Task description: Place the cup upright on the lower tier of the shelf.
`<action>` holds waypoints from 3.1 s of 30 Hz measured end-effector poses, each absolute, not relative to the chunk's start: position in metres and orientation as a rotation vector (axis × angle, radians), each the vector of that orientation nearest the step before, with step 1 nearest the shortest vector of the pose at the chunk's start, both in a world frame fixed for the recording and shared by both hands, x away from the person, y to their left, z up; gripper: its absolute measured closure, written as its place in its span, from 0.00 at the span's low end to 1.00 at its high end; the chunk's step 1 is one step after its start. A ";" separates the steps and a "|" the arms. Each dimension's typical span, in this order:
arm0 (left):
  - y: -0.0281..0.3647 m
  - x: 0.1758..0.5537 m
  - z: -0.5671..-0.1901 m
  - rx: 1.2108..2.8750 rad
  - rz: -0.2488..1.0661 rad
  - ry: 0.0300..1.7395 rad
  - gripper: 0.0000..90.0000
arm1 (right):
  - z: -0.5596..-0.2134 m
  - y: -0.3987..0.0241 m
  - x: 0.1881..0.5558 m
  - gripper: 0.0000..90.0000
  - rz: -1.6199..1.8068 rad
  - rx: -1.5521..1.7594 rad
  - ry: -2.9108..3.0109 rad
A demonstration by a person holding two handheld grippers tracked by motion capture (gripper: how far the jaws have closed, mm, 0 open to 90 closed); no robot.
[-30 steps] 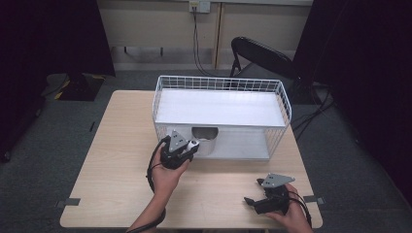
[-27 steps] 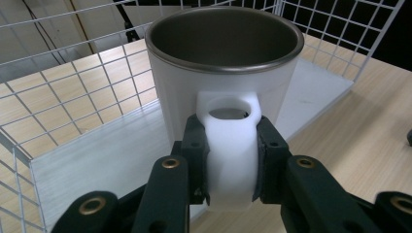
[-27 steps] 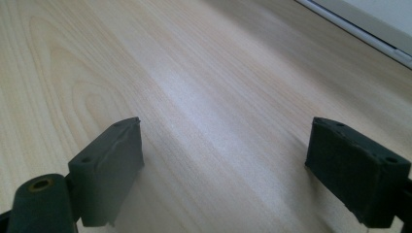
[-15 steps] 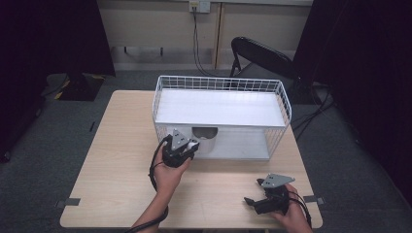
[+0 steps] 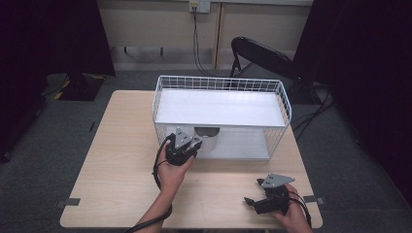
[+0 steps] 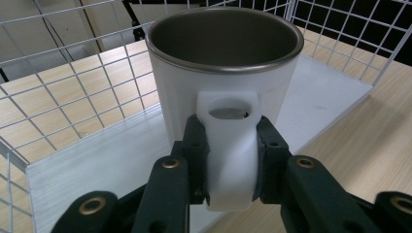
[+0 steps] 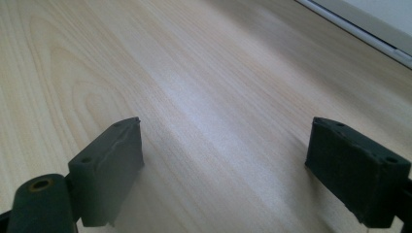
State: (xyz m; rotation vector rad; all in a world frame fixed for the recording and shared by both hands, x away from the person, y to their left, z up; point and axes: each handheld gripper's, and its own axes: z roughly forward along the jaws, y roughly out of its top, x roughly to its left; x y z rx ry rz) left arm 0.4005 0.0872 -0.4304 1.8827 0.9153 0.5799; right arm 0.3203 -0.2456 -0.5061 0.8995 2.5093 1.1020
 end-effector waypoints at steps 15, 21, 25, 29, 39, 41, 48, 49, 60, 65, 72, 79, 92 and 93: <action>0.079 0.407 -0.438 1.869 0.586 0.930 0.80 | -0.506 -0.246 0.320 0.14 1.102 0.899 2.509; 0.077 0.410 -0.439 1.870 0.591 0.939 0.80 | -0.506 -0.246 0.320 0.14 1.102 0.900 2.509; 0.075 0.411 -0.442 1.866 0.591 0.950 0.80 | -0.506 -0.246 0.320 0.14 1.102 0.899 2.509; 0.073 0.412 -0.445 1.862 0.603 0.960 0.80 | -0.506 -0.246 0.320 0.14 1.102 0.898 2.509; 0.068 0.416 -0.448 1.860 0.611 0.973 0.80 | -0.506 -0.246 0.320 0.14 1.104 0.898 2.510; 0.068 0.416 -0.448 1.858 0.611 0.974 0.80 | -0.506 -0.246 0.320 0.14 1.104 0.898 2.510; 0.062 0.416 -0.452 1.858 0.616 0.967 0.80 | -0.506 -0.246 0.319 0.14 1.104 0.897 2.510; 0.062 0.416 -0.452 1.858 0.616 0.966 0.80 | -0.506 -0.246 0.319 0.14 1.104 0.898 2.510; 0.061 0.421 -0.454 1.841 0.622 0.985 0.80 | -0.506 -0.246 0.319 0.14 1.104 0.895 2.511; 0.061 0.421 -0.455 1.836 0.633 0.991 0.80 | -0.506 -0.246 0.319 0.14 1.104 0.895 2.511; 0.061 0.421 -0.456 1.828 0.643 0.998 0.80 | -0.506 -0.246 0.319 0.14 1.104 0.895 2.511; 0.062 0.421 -0.458 1.806 0.635 1.010 0.80 | -0.506 -0.246 0.319 0.14 1.104 0.895 2.511; 0.062 0.421 -0.460 1.788 0.639 1.010 0.79 | -0.506 -0.246 0.319 0.14 1.104 0.894 2.511; 0.062 0.421 -0.460 1.788 0.639 1.010 0.79 | -0.506 -0.246 0.319 0.14 1.104 0.894 2.511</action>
